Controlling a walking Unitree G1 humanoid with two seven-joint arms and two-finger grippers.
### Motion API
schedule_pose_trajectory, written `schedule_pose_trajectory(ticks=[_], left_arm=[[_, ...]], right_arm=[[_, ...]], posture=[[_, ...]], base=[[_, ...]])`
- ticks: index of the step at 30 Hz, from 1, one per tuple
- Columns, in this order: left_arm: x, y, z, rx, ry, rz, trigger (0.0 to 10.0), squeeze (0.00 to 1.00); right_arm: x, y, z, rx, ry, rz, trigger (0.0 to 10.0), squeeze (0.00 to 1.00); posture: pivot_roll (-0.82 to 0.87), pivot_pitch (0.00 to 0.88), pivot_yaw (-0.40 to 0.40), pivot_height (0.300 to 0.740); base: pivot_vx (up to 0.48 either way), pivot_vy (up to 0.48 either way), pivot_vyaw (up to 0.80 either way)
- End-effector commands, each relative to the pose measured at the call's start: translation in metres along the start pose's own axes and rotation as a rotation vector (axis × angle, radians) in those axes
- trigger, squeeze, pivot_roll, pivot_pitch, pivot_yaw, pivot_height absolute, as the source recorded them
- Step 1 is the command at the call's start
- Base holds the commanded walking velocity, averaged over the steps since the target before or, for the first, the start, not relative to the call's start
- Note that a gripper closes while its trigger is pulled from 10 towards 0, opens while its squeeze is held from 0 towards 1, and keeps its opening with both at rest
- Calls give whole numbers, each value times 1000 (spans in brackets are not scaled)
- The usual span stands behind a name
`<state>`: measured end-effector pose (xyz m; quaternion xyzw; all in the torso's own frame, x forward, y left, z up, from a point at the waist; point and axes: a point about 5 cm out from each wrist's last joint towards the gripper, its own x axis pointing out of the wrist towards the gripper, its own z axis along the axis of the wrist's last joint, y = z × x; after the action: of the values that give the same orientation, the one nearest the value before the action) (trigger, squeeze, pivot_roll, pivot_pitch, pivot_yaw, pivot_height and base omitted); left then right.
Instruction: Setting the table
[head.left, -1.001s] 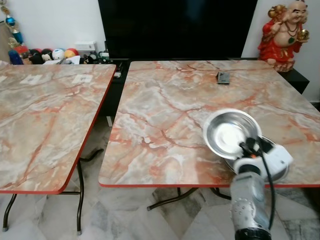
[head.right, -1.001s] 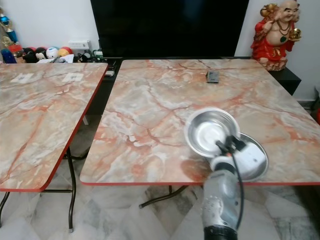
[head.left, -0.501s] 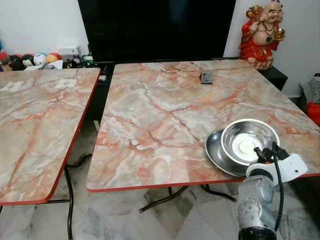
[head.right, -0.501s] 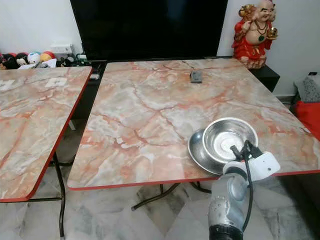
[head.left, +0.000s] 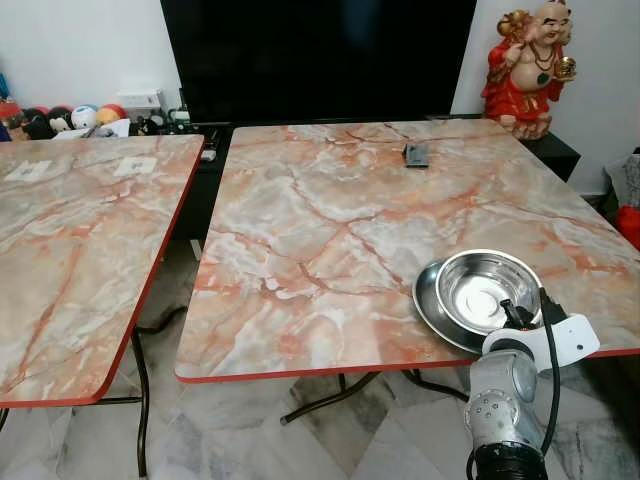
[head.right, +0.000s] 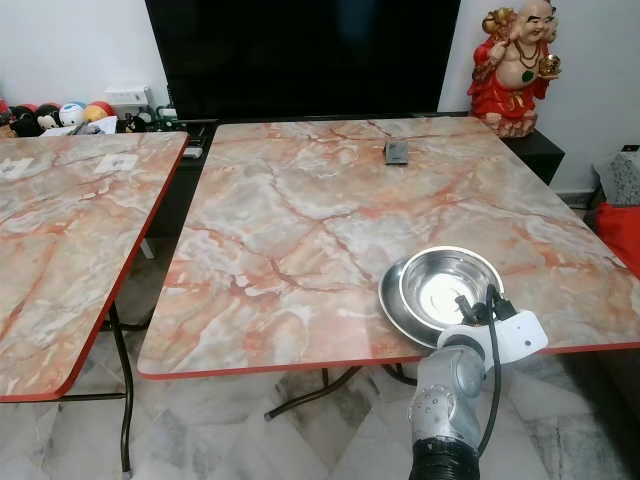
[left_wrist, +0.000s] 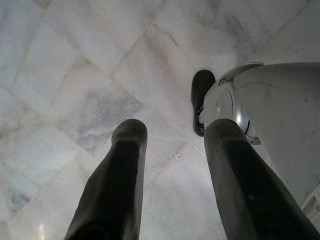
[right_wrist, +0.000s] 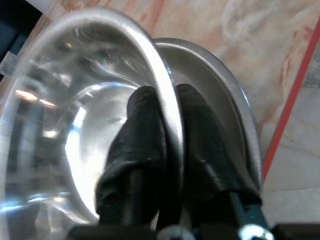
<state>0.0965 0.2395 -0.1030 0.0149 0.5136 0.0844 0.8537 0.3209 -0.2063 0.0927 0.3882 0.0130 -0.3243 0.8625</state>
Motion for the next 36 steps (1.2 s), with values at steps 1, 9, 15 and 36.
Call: schedule_pose_trajectory(ticks=[1,9,15,36], left_arm=[[-1,2,-3,4,13,2,10000,0],[-1,2,-3,3,14,0,10000,0],[-1,1,-3,-1,14,-6,10000,0],[-1,0,-3,6,13,-12,10000,0]], right_arm=[[2,6,3,13,-7,11,10000,384],[4,11,2,20,3,31,10000,0],[5,8,3,6,-6,9,10000,561],[2,2,-1,10,20,-10,10000,0]], posture=[[28,21,6,740],[31,20,6,740],[31,19,5,740],[29,18,0,740]], base=[[0,0,0],[0,0,0],[0,0,0],[0,0,0]])
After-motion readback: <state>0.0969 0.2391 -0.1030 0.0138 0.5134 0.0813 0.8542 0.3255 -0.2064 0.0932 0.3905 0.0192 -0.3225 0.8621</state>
